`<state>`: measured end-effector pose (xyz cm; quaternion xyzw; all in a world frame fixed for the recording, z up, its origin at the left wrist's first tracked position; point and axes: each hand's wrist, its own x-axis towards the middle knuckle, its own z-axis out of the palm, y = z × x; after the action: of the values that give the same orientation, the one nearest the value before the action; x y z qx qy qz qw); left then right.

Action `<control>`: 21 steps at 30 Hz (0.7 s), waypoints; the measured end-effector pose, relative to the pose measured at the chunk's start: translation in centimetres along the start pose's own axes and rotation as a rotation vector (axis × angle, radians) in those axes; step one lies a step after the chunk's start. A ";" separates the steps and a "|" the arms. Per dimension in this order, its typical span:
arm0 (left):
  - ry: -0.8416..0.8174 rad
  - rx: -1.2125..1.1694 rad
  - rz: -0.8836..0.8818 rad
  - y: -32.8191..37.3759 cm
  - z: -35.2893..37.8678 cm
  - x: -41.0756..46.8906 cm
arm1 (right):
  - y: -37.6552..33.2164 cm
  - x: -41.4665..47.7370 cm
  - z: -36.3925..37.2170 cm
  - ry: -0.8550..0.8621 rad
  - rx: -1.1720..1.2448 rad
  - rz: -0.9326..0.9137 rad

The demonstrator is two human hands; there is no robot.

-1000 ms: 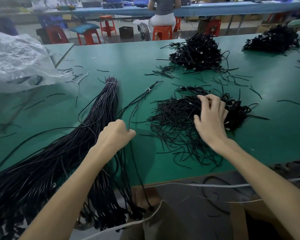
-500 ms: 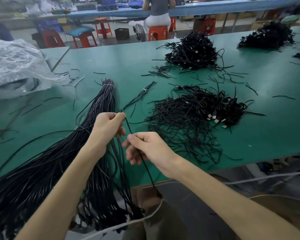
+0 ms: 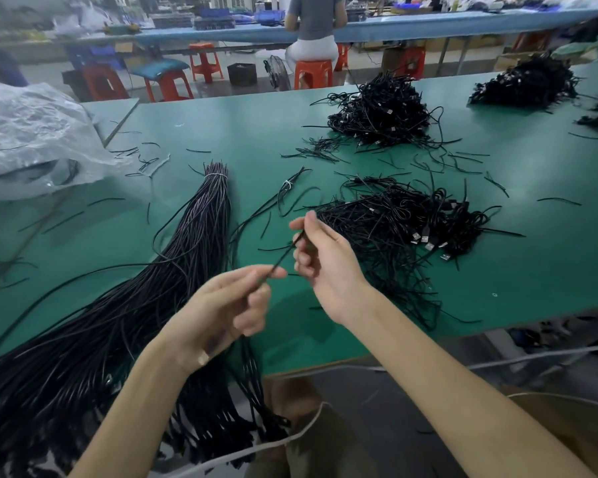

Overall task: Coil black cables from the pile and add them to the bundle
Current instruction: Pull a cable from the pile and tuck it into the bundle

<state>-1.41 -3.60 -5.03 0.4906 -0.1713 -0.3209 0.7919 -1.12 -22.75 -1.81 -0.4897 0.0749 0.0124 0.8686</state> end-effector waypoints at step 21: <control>0.463 -0.295 0.260 1.6 0.0 0.2 | 3.6 -4.1 0.0 -0.191 -0.221 0.412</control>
<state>-0.71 -3.16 -3.61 0.4043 0.0009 -0.1178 0.9070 -5.51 -20.67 -4.32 -0.5529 0.0888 0.2433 0.7919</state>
